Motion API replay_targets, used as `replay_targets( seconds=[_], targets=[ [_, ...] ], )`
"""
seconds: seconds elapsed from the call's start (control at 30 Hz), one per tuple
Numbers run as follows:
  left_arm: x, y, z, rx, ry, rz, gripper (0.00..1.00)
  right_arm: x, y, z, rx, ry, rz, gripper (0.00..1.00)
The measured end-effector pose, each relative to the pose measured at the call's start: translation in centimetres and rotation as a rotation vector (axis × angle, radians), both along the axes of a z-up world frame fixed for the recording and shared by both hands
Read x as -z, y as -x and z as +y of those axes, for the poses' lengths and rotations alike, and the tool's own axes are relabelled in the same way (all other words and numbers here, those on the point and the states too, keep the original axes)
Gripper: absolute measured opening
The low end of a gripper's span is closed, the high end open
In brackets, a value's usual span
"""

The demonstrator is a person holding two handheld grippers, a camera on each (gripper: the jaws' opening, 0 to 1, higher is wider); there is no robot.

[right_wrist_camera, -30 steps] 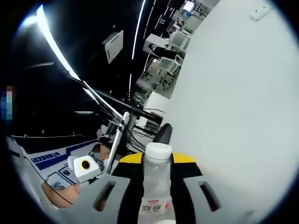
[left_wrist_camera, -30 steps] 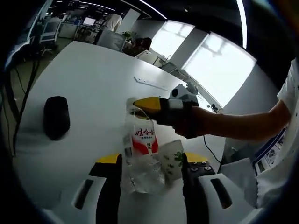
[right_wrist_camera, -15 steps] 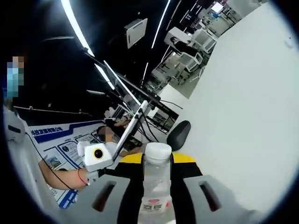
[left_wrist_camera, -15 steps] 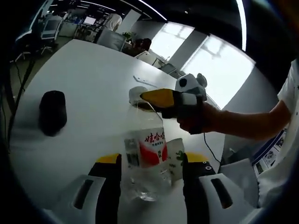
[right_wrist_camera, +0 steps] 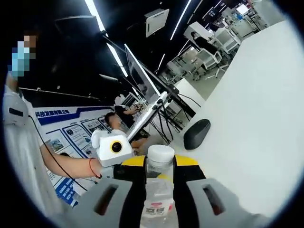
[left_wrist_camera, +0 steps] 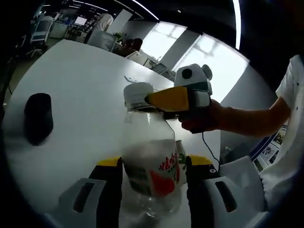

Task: Arrange the tabletop items into an orderly group along one side of the table until the central work area is clear of visible clutter.

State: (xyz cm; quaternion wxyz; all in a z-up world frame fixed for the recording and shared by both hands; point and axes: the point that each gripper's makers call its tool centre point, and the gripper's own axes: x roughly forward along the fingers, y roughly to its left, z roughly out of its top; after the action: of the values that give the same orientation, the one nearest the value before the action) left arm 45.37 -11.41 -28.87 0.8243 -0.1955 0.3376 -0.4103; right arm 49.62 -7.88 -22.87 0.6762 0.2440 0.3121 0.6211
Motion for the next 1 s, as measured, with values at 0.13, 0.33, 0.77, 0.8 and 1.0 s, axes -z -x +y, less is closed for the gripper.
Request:
replay_targets(
  seconds=[0.13,0.33,0.77,0.8,1.0],
  targets=[
    [-0.2,0.5,-0.4,0.032,0.066,-0.003,0.55,-0.2,0.2,0.2,-0.019,0.003,-0.013,0.18],
    [0.2,1.0,-0.7,0.062,0.084,0.001,0.51,-0.6,0.7,0.5,-0.051,0.002,-0.037,0.18],
    [0.2,1.2,-1.0,0.082,0.102,0.003,0.45,-1.2,1.7,1.1,-0.091,0.003,-0.074,0.18],
    [0.2,1.2,-0.9,0.081,0.101,0.000,0.44,-1.3,1.7,1.1,-0.091,0.003,-0.076,0.18],
    [0.0,1.3,-0.7,0.070,0.098,-0.006,0.42,-1.6,1.9,1.3,-0.093,0.000,-0.079,0.17]
  ],
)
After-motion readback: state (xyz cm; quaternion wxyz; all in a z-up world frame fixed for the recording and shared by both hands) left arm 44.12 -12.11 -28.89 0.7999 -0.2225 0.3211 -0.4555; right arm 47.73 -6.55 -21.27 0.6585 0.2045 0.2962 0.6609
